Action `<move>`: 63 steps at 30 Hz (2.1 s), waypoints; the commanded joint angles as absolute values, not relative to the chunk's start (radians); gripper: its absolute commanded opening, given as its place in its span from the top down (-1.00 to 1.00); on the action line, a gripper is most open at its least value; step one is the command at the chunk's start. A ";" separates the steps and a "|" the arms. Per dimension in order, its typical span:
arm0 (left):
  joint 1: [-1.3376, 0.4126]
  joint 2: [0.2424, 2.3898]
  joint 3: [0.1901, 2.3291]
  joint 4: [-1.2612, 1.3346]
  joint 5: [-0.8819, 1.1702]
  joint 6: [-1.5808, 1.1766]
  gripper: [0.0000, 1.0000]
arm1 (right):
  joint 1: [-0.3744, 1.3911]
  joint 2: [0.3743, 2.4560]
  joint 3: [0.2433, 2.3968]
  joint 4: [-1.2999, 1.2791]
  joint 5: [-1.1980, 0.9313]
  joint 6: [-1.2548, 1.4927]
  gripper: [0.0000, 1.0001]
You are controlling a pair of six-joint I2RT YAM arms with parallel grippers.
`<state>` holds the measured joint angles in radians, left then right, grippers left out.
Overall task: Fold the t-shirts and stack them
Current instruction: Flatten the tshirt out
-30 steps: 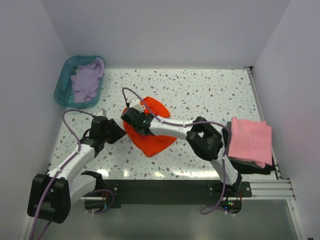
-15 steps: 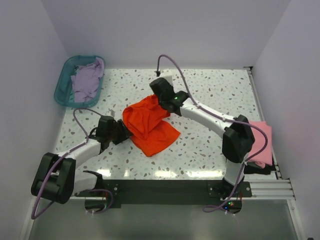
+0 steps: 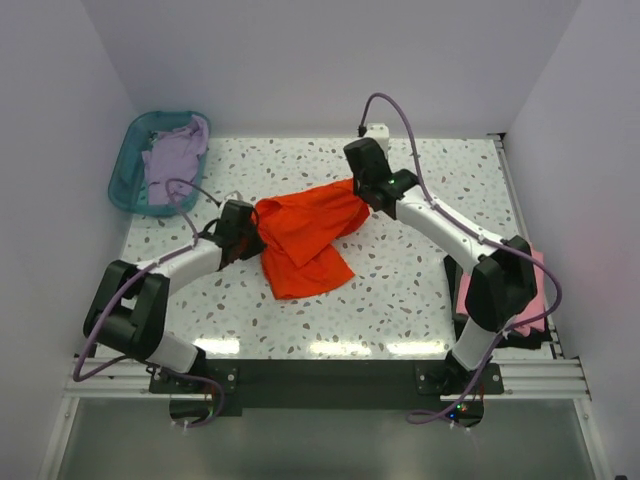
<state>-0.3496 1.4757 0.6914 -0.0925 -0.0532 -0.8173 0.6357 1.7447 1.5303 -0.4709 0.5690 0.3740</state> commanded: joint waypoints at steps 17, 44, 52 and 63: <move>-0.198 1.626 1.208 -0.316 -0.201 -0.618 1.00 | 0.293 1.690 1.549 -0.479 0.448 0.426 1.00; -0.431 1.471 0.913 -0.238 -0.216 -0.764 0.02 | 0.296 1.803 1.487 -0.431 0.305 0.454 -0.31; -0.445 1.520 0.842 -0.167 -0.222 -0.775 -0.23 | 0.520 1.726 1.283 -0.356 0.304 0.495 -0.13; -0.443 1.647 0.920 -0.158 -0.313 -0.785 -0.12 | 0.637 1.897 1.342 -0.328 0.330 0.491 -0.02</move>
<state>-0.4473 1.6306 0.8749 -0.2153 -0.2611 -0.7681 0.6418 1.8591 1.2942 -0.3737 0.3004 0.4816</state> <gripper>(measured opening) 0.575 0.521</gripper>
